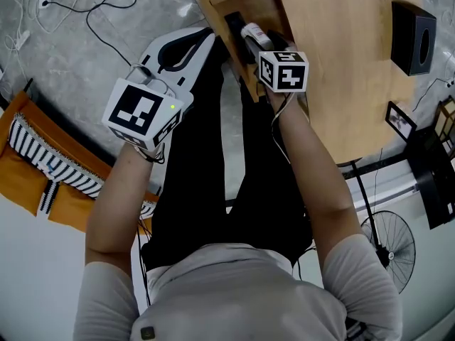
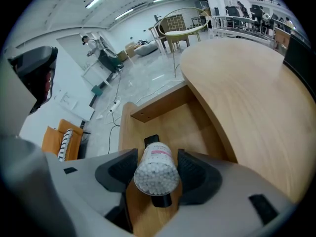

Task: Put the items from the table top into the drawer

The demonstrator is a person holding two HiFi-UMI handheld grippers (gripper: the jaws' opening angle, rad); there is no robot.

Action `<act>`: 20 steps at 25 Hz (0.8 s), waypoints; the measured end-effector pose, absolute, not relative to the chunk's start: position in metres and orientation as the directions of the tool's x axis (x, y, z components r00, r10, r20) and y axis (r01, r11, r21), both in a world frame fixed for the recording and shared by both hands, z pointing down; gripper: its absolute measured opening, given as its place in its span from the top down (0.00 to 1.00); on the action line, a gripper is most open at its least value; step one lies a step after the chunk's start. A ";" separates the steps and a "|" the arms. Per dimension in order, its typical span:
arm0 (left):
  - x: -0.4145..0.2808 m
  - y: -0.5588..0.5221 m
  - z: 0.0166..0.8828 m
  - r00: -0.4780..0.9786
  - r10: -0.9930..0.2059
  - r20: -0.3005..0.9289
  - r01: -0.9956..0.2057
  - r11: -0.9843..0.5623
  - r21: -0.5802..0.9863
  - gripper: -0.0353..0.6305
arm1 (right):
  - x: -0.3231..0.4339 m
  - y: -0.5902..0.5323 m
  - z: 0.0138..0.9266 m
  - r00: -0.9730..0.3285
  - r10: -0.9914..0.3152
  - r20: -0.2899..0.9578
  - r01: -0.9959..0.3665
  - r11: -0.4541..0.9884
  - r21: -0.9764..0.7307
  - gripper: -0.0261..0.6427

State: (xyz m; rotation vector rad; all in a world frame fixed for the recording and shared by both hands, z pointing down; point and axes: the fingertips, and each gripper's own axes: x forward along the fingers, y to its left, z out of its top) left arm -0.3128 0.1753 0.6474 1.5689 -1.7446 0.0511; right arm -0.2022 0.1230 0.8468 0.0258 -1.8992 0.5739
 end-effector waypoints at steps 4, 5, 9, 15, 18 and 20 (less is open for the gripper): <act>-0.310 0.172 0.647 0.069 -0.828 0.556 -0.859 0.234 0.455 0.93 | -0.199 0.124 0.844 -0.400 0.255 0.880 -0.298 0.872 -0.388 0.55; -0.310 0.171 0.646 0.071 -0.828 0.557 -0.859 0.233 0.456 0.93 | -0.198 0.124 0.842 -0.401 0.253 0.881 -0.301 0.872 -0.387 0.55; -0.309 0.167 0.639 0.085 -0.825 0.558 -0.867 0.215 0.449 0.93 | -0.195 0.123 0.833 -0.406 0.242 0.881 -0.309 0.871 -0.382 0.55; -0.303 0.154 0.612 0.105 -0.823 0.558 -0.884 0.180 0.432 0.93 | -0.189 0.113 0.796 -0.439 0.225 0.870 -0.334 0.858 -0.390 0.55; -0.299 0.144 0.589 0.117 -0.828 0.549 -0.895 0.152 0.420 0.93 | -0.185 0.105 0.768 -0.463 0.207 0.862 -0.343 0.855 -0.390 0.55; -0.296 0.137 0.573 0.123 -0.830 0.544 -0.901 0.136 0.411 0.93 | -0.181 0.098 0.747 -0.480 0.191 0.856 -0.350 0.853 -0.387 0.55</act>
